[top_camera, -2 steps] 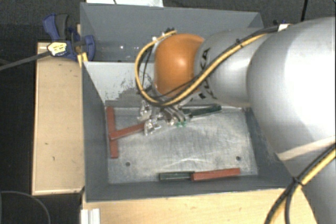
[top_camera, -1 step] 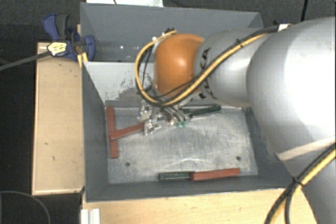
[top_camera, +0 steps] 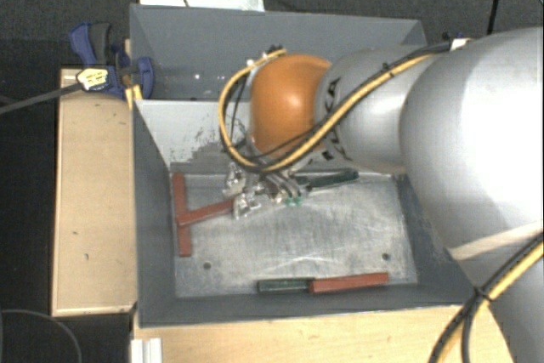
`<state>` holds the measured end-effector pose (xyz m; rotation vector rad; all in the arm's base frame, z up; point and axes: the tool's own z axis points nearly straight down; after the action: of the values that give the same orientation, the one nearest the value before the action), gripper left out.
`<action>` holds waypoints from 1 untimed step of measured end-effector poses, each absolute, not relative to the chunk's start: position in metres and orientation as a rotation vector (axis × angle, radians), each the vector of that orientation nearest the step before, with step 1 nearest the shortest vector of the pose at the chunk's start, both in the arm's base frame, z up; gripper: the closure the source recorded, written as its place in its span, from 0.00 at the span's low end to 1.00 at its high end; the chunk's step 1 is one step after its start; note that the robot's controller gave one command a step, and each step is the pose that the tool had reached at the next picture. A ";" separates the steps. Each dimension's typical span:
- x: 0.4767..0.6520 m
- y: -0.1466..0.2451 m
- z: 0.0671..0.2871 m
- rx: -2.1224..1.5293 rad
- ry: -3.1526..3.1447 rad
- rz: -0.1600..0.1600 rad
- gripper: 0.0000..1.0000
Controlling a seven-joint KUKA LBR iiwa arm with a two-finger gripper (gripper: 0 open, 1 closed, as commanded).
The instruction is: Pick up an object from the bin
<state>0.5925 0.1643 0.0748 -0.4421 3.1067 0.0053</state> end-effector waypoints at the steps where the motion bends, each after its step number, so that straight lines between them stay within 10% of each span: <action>1: 0.593 0.146 0.112 -0.560 3.082 0.001 1.00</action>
Offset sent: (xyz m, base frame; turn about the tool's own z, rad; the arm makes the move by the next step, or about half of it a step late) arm -0.0612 0.0102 0.2472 -0.0809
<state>0.5931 0.1461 0.1122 -0.5600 3.0819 0.0015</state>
